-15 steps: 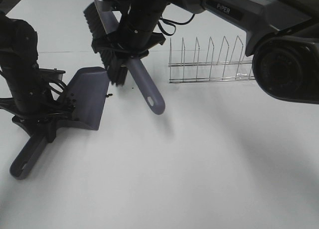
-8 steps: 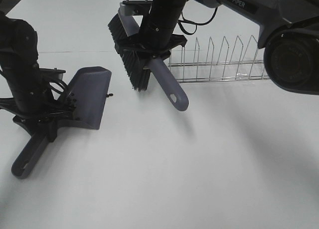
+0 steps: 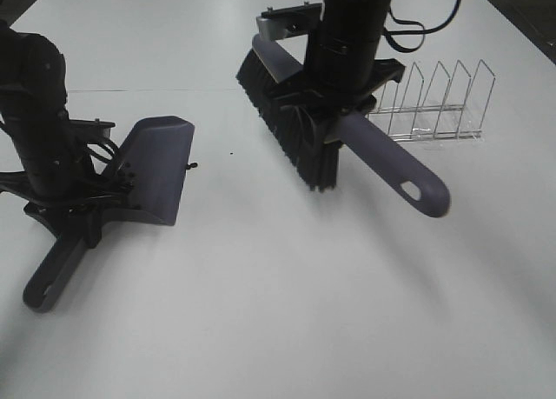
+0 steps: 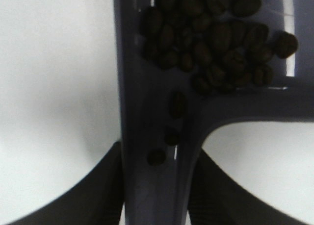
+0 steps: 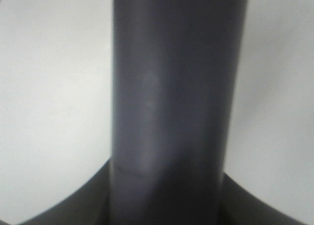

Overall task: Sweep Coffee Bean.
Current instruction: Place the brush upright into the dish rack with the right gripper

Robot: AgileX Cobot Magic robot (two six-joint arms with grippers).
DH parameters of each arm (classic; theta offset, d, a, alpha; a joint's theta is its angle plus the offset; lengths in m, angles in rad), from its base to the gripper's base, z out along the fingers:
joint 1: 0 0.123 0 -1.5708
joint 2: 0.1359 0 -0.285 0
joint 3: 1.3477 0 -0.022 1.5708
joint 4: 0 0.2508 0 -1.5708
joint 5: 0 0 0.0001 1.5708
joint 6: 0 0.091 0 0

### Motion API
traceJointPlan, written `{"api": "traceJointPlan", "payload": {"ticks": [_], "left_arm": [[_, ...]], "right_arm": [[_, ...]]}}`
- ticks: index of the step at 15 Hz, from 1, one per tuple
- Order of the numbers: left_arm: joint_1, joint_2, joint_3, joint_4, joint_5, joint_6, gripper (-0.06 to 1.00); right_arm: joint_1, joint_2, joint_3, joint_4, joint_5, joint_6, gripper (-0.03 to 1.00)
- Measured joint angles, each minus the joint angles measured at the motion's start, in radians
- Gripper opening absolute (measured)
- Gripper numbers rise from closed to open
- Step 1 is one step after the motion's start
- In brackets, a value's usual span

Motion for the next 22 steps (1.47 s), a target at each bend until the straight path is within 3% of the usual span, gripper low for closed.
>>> {"api": "traceJointPlan", "payload": {"ticks": [2,5,11,15,22], "left_arm": [[0.000,0.000,0.000,-0.003,0.001,0.000,0.31],[0.000,0.000,0.000,-0.009,0.002,0.000,0.31],[0.000,0.000,0.000,-0.038,0.012,-0.007,0.31],[0.000,0.000,0.000,-0.040,0.014,-0.014,0.31],[0.000,0.000,0.000,-0.043,0.022,-0.016,0.31]], "right_arm": [[-0.026,-0.064,0.116,-0.001,0.001,0.000,0.32],[-0.164,-0.111,0.264,-0.002,0.001,0.000,0.32],[-0.398,-0.054,0.282,-0.014,-0.002,-0.041,0.32],[-0.403,0.015,0.225,-0.023,-0.002,-0.058,0.32],[-0.402,0.143,-0.011,-0.029,0.011,-0.068,0.32]]}}
